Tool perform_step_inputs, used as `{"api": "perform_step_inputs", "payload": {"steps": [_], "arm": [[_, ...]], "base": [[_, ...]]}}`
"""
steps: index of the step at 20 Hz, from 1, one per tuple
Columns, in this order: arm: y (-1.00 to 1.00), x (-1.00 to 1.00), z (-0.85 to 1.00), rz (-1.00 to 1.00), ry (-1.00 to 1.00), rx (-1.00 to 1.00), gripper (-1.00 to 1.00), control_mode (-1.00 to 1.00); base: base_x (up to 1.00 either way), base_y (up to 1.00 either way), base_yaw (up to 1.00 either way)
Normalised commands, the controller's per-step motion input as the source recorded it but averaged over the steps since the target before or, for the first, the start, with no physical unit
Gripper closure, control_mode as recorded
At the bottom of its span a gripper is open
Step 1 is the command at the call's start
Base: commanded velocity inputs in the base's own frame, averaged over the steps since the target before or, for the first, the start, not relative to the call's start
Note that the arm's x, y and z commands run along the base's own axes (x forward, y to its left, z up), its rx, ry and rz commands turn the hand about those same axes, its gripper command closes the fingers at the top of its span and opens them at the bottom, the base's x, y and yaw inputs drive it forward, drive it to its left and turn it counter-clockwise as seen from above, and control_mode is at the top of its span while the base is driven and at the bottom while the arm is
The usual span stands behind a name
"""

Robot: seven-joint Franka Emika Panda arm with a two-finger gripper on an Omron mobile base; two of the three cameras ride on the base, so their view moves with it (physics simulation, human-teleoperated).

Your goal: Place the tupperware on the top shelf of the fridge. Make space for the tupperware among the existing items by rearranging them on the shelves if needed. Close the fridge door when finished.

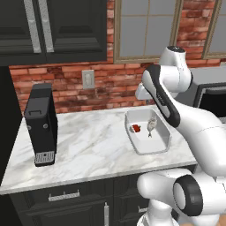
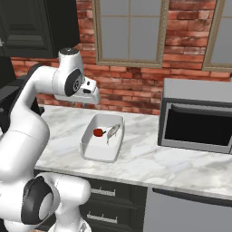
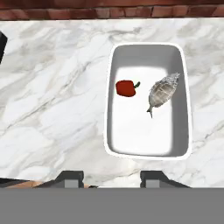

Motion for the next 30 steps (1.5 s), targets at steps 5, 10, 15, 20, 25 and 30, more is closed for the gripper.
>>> {"api": "perform_step_inputs", "payload": {"steps": [5,10,15,20,25,30], "arm": [[-0.13,-0.24,-0.10,-0.08,0.00,0.00,-1.00,-1.00],[-0.08,-0.44,-0.66,-0.44,0.00,0.00,-1.00,-1.00],[-0.25,-0.36,-0.78,-0.52,-0.01,0.09,-1.00,-1.00],[-0.18,-0.10,-0.36,-0.38,0.05,0.26,-1.00,-1.00],[-0.12,0.07,-0.14,-0.19,0.13,0.26,-1.00,-1.00],[-0.03,0.23,-0.22,-0.10,0.18,0.12,-1.00,-1.00]], "base": [[0.00,0.00,0.00],[0.00,0.00,0.00],[0.00,0.00,0.00],[0.00,0.00,0.00],[0.00,0.00,0.00],[0.00,0.00,0.00]]}}
